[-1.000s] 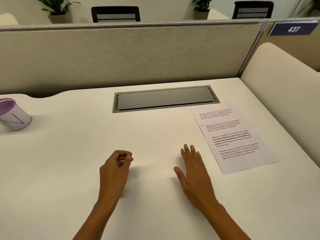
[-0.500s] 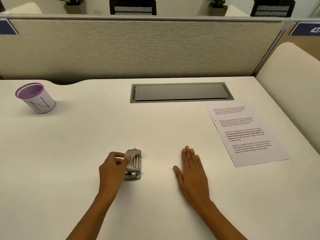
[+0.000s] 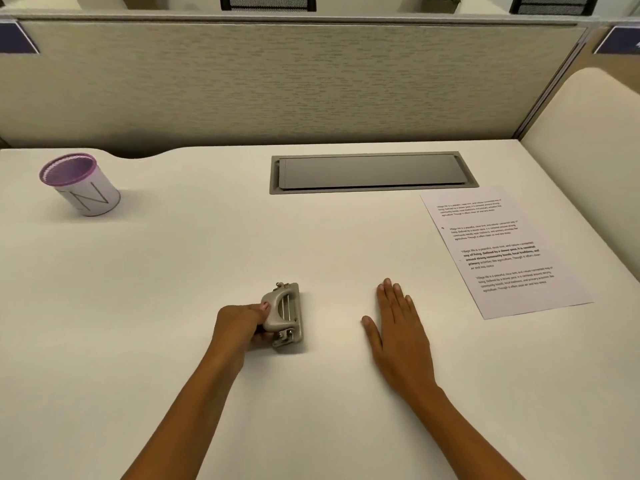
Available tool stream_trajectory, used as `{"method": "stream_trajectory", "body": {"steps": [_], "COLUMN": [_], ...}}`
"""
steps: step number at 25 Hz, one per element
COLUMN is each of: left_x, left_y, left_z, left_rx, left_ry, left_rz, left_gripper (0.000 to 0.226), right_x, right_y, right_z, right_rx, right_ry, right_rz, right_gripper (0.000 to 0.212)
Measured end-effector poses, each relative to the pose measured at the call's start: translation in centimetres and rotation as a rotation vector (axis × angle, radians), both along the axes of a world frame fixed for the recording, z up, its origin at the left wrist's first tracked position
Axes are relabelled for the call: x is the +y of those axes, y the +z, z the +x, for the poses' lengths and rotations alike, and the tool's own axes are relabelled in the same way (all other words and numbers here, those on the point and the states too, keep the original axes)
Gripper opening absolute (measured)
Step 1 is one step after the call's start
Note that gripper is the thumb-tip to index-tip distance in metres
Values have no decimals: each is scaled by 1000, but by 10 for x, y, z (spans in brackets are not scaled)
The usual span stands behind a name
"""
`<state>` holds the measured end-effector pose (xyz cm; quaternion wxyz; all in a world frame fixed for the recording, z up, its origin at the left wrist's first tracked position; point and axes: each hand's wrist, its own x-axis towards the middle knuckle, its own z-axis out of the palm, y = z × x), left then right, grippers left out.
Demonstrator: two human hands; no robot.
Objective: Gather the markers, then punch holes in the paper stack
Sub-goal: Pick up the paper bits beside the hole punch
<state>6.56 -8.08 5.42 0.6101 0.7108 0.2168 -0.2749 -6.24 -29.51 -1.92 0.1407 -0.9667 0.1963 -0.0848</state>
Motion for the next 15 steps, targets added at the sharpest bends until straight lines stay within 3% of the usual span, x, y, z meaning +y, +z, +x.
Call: {"method": "stream_trajectory", "body": {"steps": [7, 11, 15], "left_x": [32, 50, 56], "left_y": [12, 12, 3], "left_z": [12, 20, 25], "left_rx": [132, 83, -75], "left_ry": [133, 109, 71], "left_rz": [-179, -114, 95], "left_gripper": [14, 12, 10], "right_x": [1, 1, 0], "right_y": [1, 1, 0], "right_z": [0, 0, 0], "right_rx": [-2, -1, -1], "right_ry": [-14, -11, -11], "right_rz": [2, 0, 7], "right_gripper": [63, 62, 62]}}
